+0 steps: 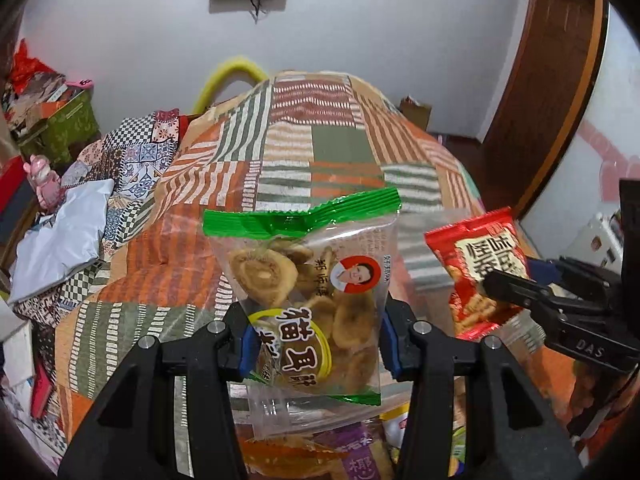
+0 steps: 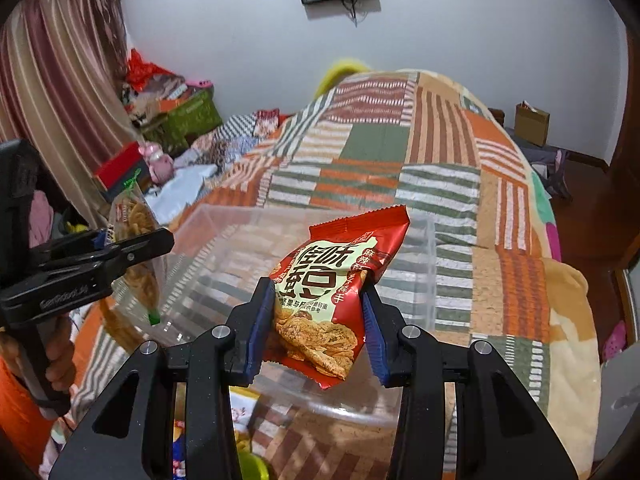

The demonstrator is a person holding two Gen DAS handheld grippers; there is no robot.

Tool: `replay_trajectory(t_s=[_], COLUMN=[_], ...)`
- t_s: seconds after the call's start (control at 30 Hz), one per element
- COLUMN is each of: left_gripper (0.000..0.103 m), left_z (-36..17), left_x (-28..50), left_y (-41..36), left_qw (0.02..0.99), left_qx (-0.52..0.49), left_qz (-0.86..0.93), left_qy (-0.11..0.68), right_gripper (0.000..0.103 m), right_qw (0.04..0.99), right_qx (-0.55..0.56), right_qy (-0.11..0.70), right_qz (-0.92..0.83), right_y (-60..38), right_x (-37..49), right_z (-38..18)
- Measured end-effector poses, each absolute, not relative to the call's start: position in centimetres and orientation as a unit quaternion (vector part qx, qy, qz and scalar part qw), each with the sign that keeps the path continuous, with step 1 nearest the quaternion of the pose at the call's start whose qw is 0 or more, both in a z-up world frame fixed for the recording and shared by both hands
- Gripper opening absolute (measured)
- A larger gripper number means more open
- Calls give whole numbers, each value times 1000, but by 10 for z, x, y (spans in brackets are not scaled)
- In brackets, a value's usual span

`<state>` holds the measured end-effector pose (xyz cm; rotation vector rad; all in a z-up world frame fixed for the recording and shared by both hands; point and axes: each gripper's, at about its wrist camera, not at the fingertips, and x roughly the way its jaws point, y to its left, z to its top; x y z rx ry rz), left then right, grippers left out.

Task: Organize snacks
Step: 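Lift both held bags and carry them over the clear plastic box, then open both grippers to drop the two bags into the box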

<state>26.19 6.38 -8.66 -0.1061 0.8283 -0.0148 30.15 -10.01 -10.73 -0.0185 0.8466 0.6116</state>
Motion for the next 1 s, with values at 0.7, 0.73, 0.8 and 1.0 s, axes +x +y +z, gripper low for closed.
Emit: replay_trajectory(t_s=[0.7,0.73,0.8,1.0], left_gripper=[64,66,66,71], left_z=[-102,-101,-99,-86], left_x=[272,271,269,256], left_y=[45,45,45,48], left_qw=[906,907,909,916], left_qx=[-3,-6,-6,-19], left_qz=[0,0,1,2], left_qy=[423,420,417,400], right_gripper=[39,39,39,42], right_qw=[852,853,854,862], right_qx=[-71,-70,-66,-46], right_qy=[434,431,429,413], right_qz=[286,286,287,291], right_y=[-81,-82,-83,-92], right_x=[300,299,297,285], right_z=[-129,-126,-123,-107])
